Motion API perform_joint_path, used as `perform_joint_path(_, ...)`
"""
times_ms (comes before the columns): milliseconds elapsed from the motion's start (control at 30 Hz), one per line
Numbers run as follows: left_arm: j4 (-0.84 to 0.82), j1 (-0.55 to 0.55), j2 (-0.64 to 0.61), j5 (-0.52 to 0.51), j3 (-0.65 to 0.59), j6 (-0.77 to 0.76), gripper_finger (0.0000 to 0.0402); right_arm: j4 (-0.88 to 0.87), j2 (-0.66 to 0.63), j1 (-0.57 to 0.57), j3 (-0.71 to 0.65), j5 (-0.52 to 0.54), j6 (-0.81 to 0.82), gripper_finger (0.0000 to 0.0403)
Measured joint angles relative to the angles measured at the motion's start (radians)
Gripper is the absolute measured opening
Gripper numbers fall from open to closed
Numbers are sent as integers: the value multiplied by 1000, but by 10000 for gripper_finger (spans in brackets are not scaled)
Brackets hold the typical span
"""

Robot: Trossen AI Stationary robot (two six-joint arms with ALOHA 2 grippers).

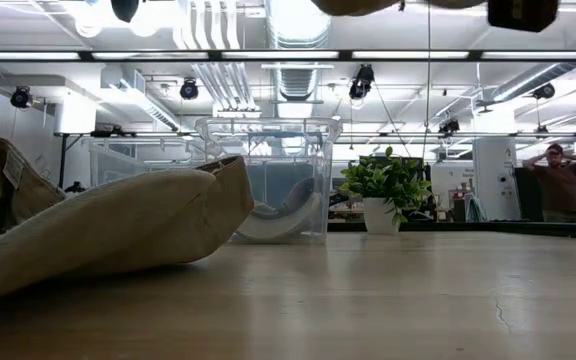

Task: Pick & Place hat
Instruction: Put the right brown cap into the right transparent bin

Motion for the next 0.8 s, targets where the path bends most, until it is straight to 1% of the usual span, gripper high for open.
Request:
perform_joint_path(67, 0, 0, 0, 0, 0, 0, 145, 13, -4, -39, 0, 0, -21, 13)
perform_joint_path(233, 1, 0, 0, 0, 0, 0, 145, 121, -9, -148, 0, -8, -83, 13)
perform_joint_path(467, 0, 0, 0, 0, 0, 0, 145, 228, -11, -374, 0, -18, -206, 13)
perform_joint_path(633, 1, 0, 0, 0, 0, 0, 145, 272, 4, -537, 0, -99, -263, 13)
perform_joint_path(800, 0, 0, 0, 0, 0, 0, 145, 286, 49, -652, 0, -193, -263, 13)
